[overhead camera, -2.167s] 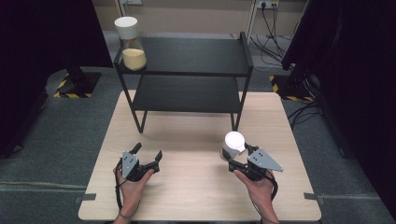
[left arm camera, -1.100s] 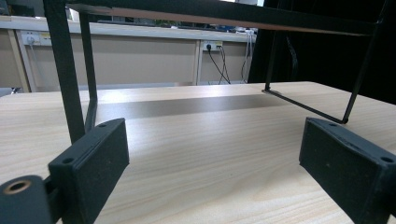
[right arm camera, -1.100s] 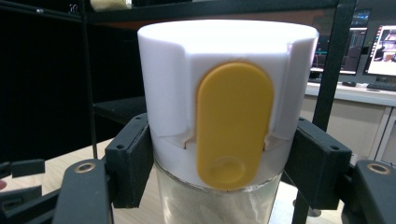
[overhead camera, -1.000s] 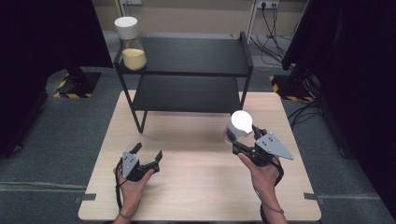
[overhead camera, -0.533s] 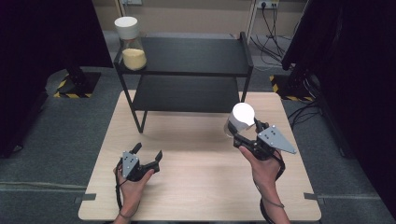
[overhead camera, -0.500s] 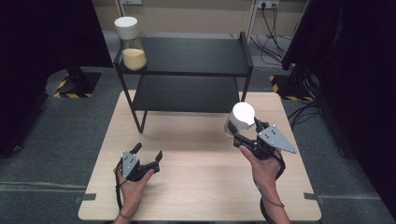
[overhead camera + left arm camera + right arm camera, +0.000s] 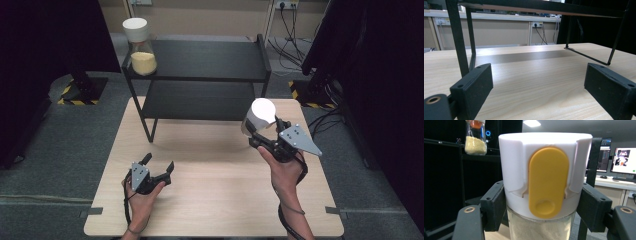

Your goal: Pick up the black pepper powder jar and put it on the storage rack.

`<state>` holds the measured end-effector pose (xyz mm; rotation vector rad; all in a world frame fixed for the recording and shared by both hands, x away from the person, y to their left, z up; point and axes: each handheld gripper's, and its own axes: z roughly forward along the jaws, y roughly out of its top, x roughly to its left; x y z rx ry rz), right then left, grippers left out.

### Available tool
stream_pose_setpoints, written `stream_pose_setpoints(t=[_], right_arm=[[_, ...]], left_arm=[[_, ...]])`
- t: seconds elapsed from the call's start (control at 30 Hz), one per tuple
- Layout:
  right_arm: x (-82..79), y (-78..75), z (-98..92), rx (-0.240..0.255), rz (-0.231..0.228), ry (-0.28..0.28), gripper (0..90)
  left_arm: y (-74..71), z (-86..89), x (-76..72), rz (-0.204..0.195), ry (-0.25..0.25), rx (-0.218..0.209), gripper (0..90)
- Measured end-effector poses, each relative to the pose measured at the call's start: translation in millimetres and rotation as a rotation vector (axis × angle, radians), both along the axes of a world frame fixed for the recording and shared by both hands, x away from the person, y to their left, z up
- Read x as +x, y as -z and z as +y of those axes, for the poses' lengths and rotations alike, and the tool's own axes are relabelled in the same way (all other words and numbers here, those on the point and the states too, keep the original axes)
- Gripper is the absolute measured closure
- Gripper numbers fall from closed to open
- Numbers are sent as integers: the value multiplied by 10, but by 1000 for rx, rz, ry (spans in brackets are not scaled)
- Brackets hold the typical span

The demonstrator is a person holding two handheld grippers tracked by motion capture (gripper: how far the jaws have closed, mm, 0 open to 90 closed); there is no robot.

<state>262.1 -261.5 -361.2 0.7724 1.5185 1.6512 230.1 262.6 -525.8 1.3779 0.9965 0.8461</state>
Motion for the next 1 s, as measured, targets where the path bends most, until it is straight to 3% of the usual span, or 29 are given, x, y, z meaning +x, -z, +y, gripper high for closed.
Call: stream_pose_setpoints(t=[1.0], right_arm=[[113,-195,65,21,-20,3,307]], left_arm=[[1,-12,-6,-4,-3,8,77]])
